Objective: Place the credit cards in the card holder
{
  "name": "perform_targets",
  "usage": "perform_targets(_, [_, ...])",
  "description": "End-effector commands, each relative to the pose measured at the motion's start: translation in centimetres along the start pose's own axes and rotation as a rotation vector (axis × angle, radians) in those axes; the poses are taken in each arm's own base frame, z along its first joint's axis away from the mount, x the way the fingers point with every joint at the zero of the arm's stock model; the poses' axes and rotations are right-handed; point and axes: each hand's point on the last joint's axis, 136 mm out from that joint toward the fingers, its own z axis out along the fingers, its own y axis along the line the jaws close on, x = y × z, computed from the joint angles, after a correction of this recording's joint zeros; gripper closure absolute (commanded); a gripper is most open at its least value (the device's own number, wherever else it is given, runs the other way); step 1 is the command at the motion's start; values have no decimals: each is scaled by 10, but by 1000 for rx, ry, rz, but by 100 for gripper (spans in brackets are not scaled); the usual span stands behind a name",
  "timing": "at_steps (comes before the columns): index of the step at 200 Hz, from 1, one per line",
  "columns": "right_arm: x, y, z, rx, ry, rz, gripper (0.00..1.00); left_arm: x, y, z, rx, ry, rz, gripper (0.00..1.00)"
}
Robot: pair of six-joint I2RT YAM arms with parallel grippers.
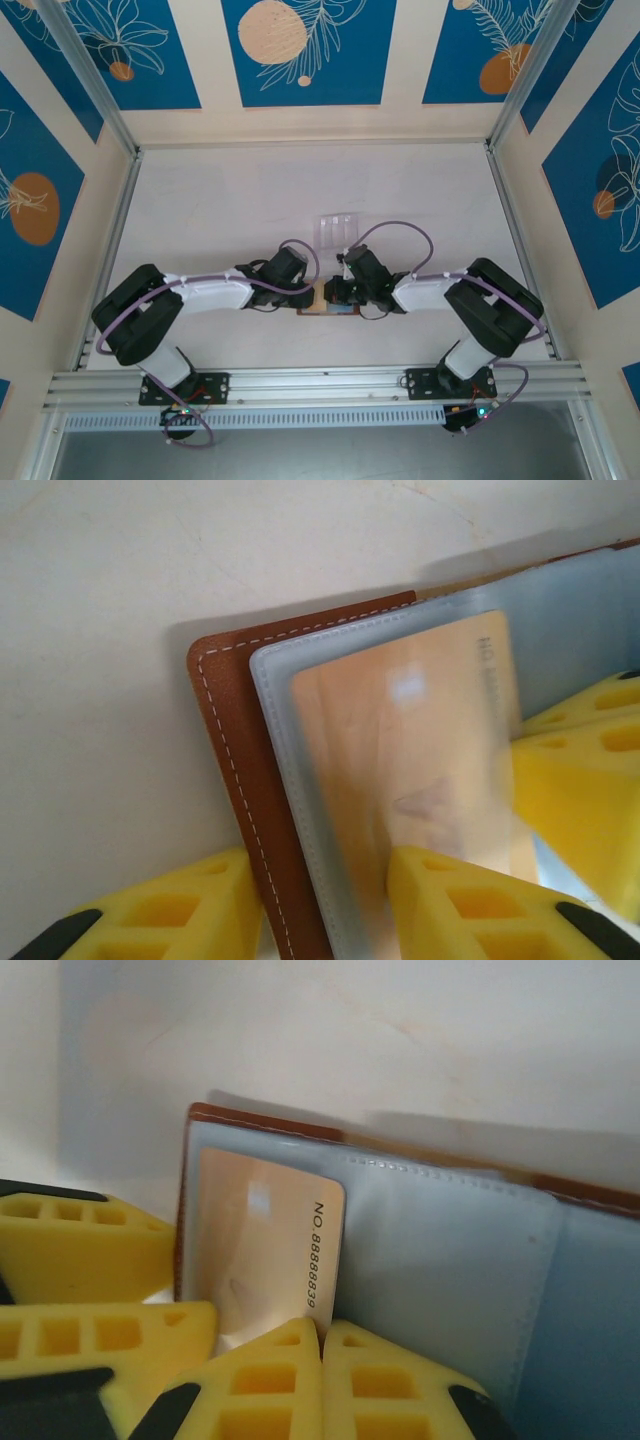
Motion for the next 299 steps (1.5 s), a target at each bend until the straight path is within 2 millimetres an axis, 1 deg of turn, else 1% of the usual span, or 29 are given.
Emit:
perform_targets(1, [38, 0, 17, -11, 150, 10, 100, 34, 0, 11, 43, 125, -12, 62])
perform_targets(22, [39, -8, 17, 2, 147, 34, 100, 32, -12, 6, 110, 115, -26, 58])
perform_targets(30, [40, -12, 16, 8, 148, 40, 100, 31, -13, 2, 117, 109, -32, 58])
perform_targets(63, [42, -19, 13, 30, 156, 47, 100, 26, -2, -16, 92, 68, -64, 57])
perform_targets(78, [43, -20, 13, 35, 163, 44, 100, 23, 6, -26, 78, 51, -87, 59])
perform_targets(89, [43, -20, 13, 36, 167, 42, 100, 21, 9, -31, 73, 45, -89, 61])
perform_targets(107, [43, -20, 12, 38, 171, 38, 100, 19, 14, -33, 68, 45, -90, 66])
perform_targets(153, [40, -14, 8, 38, 176, 18, 100, 19, 26, -26, 49, 56, -100, 80])
perform_targets(187, [37, -5, 6, 19, 188, 0, 97, 20, 24, -9, 60, 89, -82, 86])
perform_targets(206, [38, 1, 6, 0, 195, -5, 90, 23, 24, 2, 59, 104, -81, 87])
perform_targets(225, [38, 9, 5, -35, 197, -4, 83, 28, 29, 8, 49, 115, -96, 88])
perform_targets(239, [36, 14, 4, -56, 193, 0, 81, 32, 31, 10, 46, 120, -103, 88])
perform_targets(263, [30, 19, -1, -84, 175, 5, 74, 36, 34, 10, 40, 121, -111, 88])
perform_targets(281, [25, 23, -5, -103, 164, 9, 71, 39, 37, 12, 33, 125, -117, 88])
perform_targets(299, [21, 24, -12, -96, 147, 12, 70, 42, 38, 14, 33, 130, -123, 88])
